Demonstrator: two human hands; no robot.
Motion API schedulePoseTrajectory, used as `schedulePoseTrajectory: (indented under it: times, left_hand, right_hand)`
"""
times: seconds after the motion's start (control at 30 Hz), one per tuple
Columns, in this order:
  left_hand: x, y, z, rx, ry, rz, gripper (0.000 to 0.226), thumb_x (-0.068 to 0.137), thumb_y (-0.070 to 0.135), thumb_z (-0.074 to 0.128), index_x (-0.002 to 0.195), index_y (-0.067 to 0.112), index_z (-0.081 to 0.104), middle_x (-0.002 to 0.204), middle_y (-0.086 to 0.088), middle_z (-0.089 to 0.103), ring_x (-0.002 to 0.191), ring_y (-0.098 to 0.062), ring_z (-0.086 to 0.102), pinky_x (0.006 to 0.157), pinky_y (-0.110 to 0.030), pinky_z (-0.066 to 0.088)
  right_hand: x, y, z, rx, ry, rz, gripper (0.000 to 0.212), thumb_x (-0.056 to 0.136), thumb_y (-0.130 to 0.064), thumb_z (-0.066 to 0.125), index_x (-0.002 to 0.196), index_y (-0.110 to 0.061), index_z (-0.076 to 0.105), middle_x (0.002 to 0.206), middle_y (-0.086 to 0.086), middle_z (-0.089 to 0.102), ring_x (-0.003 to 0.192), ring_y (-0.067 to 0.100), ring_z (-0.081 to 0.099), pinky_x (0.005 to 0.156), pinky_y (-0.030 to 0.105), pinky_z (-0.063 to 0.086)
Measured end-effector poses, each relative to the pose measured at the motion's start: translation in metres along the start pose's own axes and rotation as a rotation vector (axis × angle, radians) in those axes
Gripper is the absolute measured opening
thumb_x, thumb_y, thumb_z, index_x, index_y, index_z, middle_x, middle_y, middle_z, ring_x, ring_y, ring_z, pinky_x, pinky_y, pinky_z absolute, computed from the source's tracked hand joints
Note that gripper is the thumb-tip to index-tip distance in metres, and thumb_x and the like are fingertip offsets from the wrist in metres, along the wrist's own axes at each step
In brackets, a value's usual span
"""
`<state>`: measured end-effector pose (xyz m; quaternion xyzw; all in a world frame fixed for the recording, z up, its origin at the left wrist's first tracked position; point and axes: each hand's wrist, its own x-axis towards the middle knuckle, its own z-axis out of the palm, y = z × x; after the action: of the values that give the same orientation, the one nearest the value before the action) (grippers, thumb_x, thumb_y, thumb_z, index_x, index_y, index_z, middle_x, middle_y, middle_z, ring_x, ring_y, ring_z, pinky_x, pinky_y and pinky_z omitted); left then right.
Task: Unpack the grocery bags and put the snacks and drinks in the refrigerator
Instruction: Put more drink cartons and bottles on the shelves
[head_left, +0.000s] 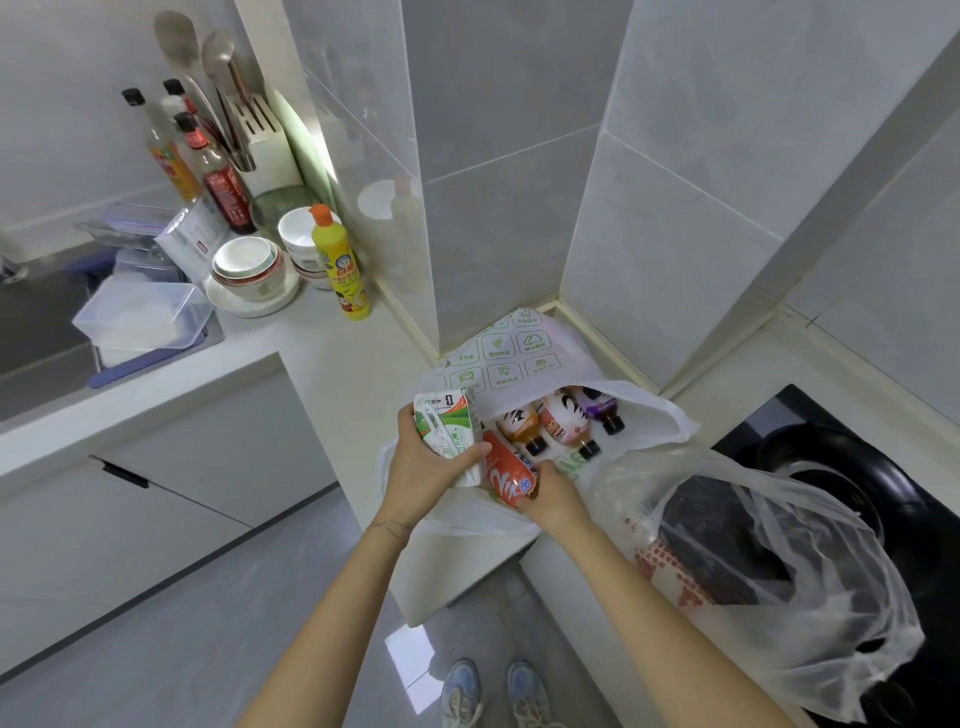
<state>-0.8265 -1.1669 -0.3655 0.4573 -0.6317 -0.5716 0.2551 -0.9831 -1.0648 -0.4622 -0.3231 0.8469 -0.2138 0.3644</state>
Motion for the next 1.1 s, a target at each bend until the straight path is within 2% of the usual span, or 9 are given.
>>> schedulePoseTrajectory:
  times: [0.1,0.17,0.3,0.4,0.53,0.67,0.83,0.97,1.1]
  left_hand:
    - [-0.003,-0.002,-0.001,-0.051,0.015,-0.064,0.071,0.069,0.026,0.087,0.123,0.021,0.041,0.114,0.005,0.062,0.100,-0.004,0.062,0.073,-0.014,0.051]
    - [-0.004,-0.003,-0.001,-0.088,0.023,-0.091,0.070,0.069,0.024,0.086,0.123,0.019,0.041,0.114,0.003,0.062,0.100,-0.006,0.062,0.072,-0.015,0.051]
    - [-0.004,-0.004,-0.005,-0.141,0.022,-0.113,0.068,0.071,0.019,0.084,0.124,0.018,0.040,0.114,0.001,0.061,0.100,-0.009,0.062,0.074,-0.019,0.052]
    - [-0.003,-0.006,-0.010,-0.162,0.026,-0.114,0.064,0.073,0.016,0.083,0.121,0.020,0.041,0.114,-0.001,0.062,0.099,-0.009,0.063,0.074,-0.020,0.053]
    - [-0.001,-0.006,-0.012,-0.106,0.032,-0.068,0.067,0.069,0.019,0.086,0.120,0.022,0.042,0.114,0.002,0.061,0.099,-0.007,0.063,0.075,-0.018,0.051]
    - [-0.002,0.000,-0.005,-0.140,0.040,-0.012,0.071,0.069,0.013,0.085,0.124,0.016,0.040,0.113,0.005,0.061,0.097,-0.002,0.063,0.074,-0.014,0.052]
    - [0.002,0.000,-0.009,-0.188,-0.003,0.030,0.063,0.085,0.004,0.070,0.130,0.018,0.028,0.120,-0.001,0.058,0.095,0.004,0.064,0.080,-0.018,0.053]
    - [0.002,-0.008,-0.011,-0.175,-0.005,0.020,0.059,0.088,0.002,0.066,0.128,0.021,0.028,0.122,-0.004,0.058,0.098,-0.001,0.065,0.084,-0.023,0.055]
    - [0.001,-0.015,-0.013,-0.173,0.021,0.003,0.059,0.084,-0.001,0.070,0.123,0.019,0.030,0.117,-0.007,0.061,0.097,-0.009,0.068,0.089,-0.033,0.055]
  right_hand:
    - [0.000,-0.001,0.009,-0.035,-0.051,0.007,0.072,0.076,-0.037,0.079,0.129,-0.010,0.039,0.123,0.008,0.057,0.107,0.023,0.060,0.085,0.030,0.052]
    - [-0.001,-0.003,0.014,-0.075,-0.038,0.017,0.074,0.076,-0.034,0.079,0.131,-0.010,0.035,0.125,0.010,0.055,0.109,0.025,0.059,0.088,0.033,0.052]
    - [-0.003,-0.009,0.011,-0.084,-0.013,0.029,0.067,0.076,-0.024,0.079,0.128,-0.009,0.041,0.125,0.011,0.058,0.110,0.026,0.060,0.090,0.035,0.052]
    - [-0.010,-0.017,0.002,0.012,0.061,0.008,0.052,0.078,-0.024,0.078,0.120,-0.007,0.053,0.117,0.008,0.064,0.103,0.022,0.063,0.079,0.027,0.051]
    - [-0.028,-0.049,-0.020,0.133,0.278,-0.079,0.033,0.087,-0.028,0.070,0.106,-0.003,0.058,0.100,0.006,0.068,0.089,0.020,0.065,0.064,0.023,0.046]
    - [-0.034,-0.079,-0.042,0.133,0.379,-0.236,0.030,0.088,-0.029,0.067,0.109,-0.009,0.059,0.101,0.002,0.066,0.091,0.018,0.062,0.080,0.033,0.052]
    - [-0.035,-0.092,-0.054,-0.007,0.321,-0.353,0.025,0.085,-0.033,0.068,0.091,-0.012,0.055,0.091,0.001,0.058,0.089,0.018,0.054,0.072,0.032,0.046]
    - [-0.035,-0.086,-0.051,0.013,0.296,-0.397,0.024,0.082,-0.031,0.072,0.086,-0.014,0.055,0.083,-0.007,0.053,0.089,0.016,0.053,0.071,0.026,0.039]
    - [-0.036,-0.076,-0.044,0.103,0.320,-0.436,0.025,0.078,-0.033,0.077,0.090,-0.019,0.060,0.084,-0.013,0.050,0.090,0.015,0.053,0.081,0.030,0.047]
